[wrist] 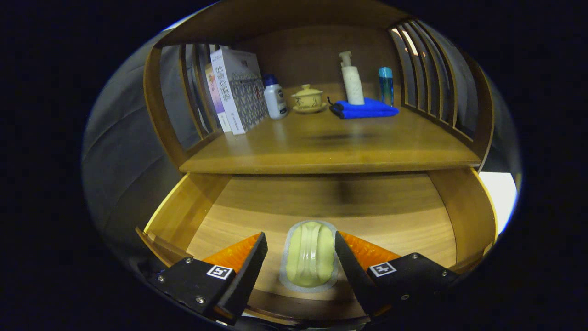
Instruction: Pull open the drawer, take out the items inside it, and place them on the countertop above the cabinet.
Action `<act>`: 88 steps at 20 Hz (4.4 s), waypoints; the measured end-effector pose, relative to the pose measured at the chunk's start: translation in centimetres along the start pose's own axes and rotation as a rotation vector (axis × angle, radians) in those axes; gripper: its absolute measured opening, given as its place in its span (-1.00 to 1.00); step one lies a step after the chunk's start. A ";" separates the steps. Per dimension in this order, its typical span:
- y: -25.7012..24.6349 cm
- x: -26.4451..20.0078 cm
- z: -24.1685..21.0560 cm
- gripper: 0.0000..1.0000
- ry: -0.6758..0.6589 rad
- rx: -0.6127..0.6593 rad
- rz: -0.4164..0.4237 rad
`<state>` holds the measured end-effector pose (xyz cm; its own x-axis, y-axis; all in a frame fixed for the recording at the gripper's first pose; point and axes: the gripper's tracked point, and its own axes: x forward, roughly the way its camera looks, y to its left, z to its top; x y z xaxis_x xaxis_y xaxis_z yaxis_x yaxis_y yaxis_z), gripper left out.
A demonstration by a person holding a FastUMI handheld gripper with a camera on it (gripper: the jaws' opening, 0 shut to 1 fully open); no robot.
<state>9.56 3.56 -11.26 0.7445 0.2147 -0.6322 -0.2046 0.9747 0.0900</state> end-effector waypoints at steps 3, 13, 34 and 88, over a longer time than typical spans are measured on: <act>-0.2 0.4 0.0 0.70 0.014 -0.002 -0.015; -1.0 2.5 -1.2 0.10 0.114 -0.003 -0.035; -0.9 -3.4 3.5 -0.54 -0.172 -0.003 -0.026; 0.0 -5.0 18.9 0.87 -0.550 -0.069 -0.120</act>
<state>17.81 3.68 6.48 0.9829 0.1210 -0.1389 -0.1249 0.9920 -0.0199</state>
